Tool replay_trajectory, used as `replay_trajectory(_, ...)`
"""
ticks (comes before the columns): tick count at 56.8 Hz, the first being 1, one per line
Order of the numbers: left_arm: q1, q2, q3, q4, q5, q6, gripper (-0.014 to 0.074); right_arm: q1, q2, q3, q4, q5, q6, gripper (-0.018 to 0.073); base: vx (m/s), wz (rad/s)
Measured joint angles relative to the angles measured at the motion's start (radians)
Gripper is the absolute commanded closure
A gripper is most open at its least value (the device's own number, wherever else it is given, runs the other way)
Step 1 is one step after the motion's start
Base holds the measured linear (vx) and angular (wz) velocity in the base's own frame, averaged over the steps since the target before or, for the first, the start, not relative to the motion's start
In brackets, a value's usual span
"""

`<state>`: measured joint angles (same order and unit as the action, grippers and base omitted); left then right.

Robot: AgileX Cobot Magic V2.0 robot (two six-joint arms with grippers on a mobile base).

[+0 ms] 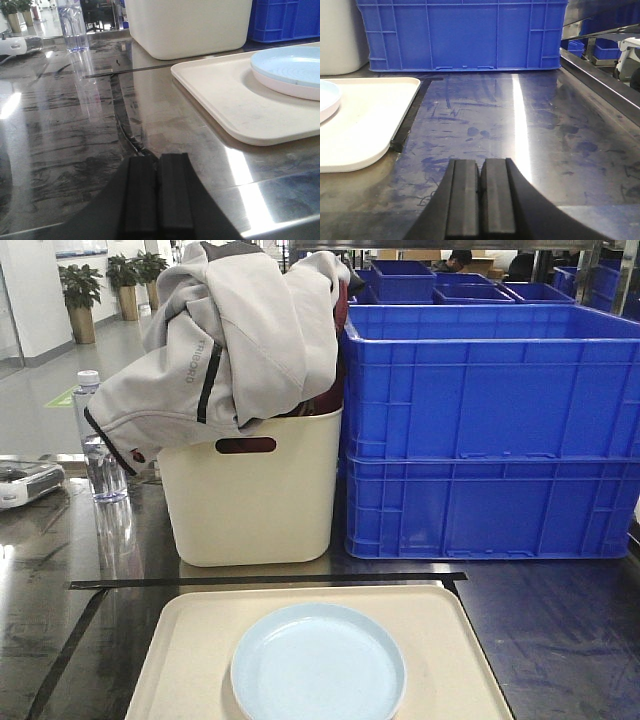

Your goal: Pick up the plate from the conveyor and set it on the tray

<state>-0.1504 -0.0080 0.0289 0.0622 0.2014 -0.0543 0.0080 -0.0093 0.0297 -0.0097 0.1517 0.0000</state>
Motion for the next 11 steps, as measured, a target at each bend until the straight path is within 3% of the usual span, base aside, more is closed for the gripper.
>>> replay_trajectory(11,0.0,0.0,0.0,0.0,0.0,-0.001,0.0598,0.0,0.0,0.0,-0.002,0.0,0.0,0.0568,0.0,0.0)
